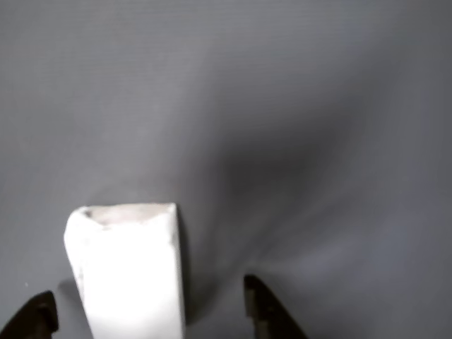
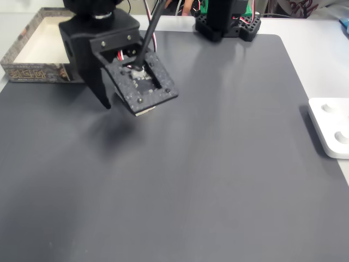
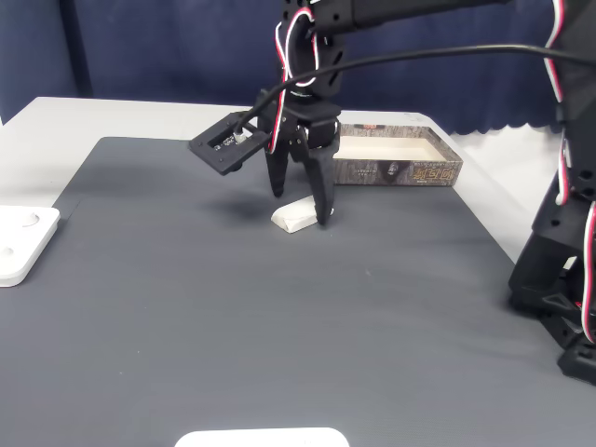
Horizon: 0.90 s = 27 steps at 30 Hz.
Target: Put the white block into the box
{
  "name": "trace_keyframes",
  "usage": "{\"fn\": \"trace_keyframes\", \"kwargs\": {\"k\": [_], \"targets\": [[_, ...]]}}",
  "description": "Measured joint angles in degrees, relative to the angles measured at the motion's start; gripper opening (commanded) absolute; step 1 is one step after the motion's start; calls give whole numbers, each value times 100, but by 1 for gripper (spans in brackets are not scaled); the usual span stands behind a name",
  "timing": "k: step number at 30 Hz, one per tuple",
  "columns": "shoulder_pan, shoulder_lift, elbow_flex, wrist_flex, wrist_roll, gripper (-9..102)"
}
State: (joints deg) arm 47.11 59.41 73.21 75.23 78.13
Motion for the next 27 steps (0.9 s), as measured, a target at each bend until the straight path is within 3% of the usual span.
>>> {"fn": "trace_keyframes", "kwargs": {"k": [20, 27], "targets": [[-35, -97, -9, -149, -141, 33], [-44, -97, -9, -141, -264, 22]]}}
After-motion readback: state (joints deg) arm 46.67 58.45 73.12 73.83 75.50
